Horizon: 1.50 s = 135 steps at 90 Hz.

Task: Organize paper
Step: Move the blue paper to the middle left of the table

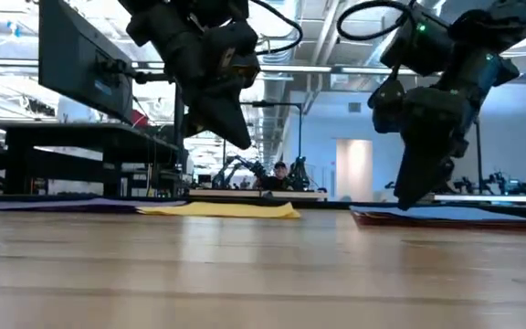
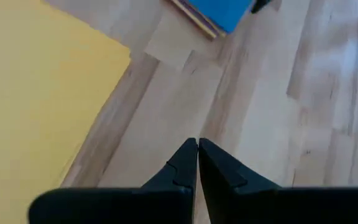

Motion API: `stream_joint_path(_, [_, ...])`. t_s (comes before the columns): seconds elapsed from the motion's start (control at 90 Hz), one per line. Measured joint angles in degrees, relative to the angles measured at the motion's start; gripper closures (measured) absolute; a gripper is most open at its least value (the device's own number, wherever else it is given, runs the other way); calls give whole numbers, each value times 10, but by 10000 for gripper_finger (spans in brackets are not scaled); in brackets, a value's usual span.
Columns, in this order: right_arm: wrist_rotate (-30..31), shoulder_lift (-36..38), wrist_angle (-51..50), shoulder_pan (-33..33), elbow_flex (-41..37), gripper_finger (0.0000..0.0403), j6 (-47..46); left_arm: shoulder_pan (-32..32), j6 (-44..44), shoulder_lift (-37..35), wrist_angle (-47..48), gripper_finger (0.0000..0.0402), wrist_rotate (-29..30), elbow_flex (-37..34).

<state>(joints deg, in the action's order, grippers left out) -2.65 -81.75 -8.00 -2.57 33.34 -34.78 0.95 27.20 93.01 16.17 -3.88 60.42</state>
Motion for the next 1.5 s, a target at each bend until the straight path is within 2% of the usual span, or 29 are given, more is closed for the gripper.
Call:
stream_joint_path(0.267, [-65, -80, 171, -24, 4, 175, -84, -1, -46, 0, -1, 402, -18, 0])
stream_joint_path(0.378, [-116, -83, 212, -34, 25, 175, -109, -3, -50, 0, -1, 402, -23, 0])
stream_joint_path(0.433, [-122, -71, 214, -44, 40, 175, -105, -3, -50, 0, -2, 402, -23, 0])
stream_joint_path(0.511, [-102, -51, 168, -57, 57, 175, -92, -4, -47, 0, -5, 402, -24, 0])
stream_joint_path(0.6, [-19, -37, 40, -66, 72, 175, -91, -10, -40, 0, -29, 402, -24, -1])
stream_joint_path(0.678, [26, -22, -63, -67, 82, 175, -94, -24, -38, 3, -104, 402, -23, -1])
stream_joint_path(0.756, [35, 16, -150, -73, 95, 175, -96, -36, -23, 22, -193, 402, -24, 8])
stream_joint_path(0.844, [75, 74, -254, -90, 99, 175, -118, -39, 23, 74, -220, 402, -17, 55])
stream_joint_path(0.967, [195, 136, -391, -108, 98, 175, -189, -40, 54, 173, -201, 402, -7, 149])
stream_joint_path(1.022, [231, 152, -433, -105, 97, 175, -215, -43, 66, 220, -173, 402, 9, 192])
stream_joint_path(1.189, [239, 171, -427, -80, 56, 175, -172, -47, 121, 335, -110, 402, 42, 298])
stream_joint_path(1.256, [238, 170, -430, -64, 32, 175, -183, -51, 135, 362, -46, 402, 45, 324])
stream_joint_path(1.344, [227, 173, -422, -41, -4, 175, -234, -68, 147, 371, 28, 402, 47, 351])
stream_joint_path(1.5, [220, 193, -364, -27, -59, 175, -226, -109, 167, 360, 119, 402, 51, 361])
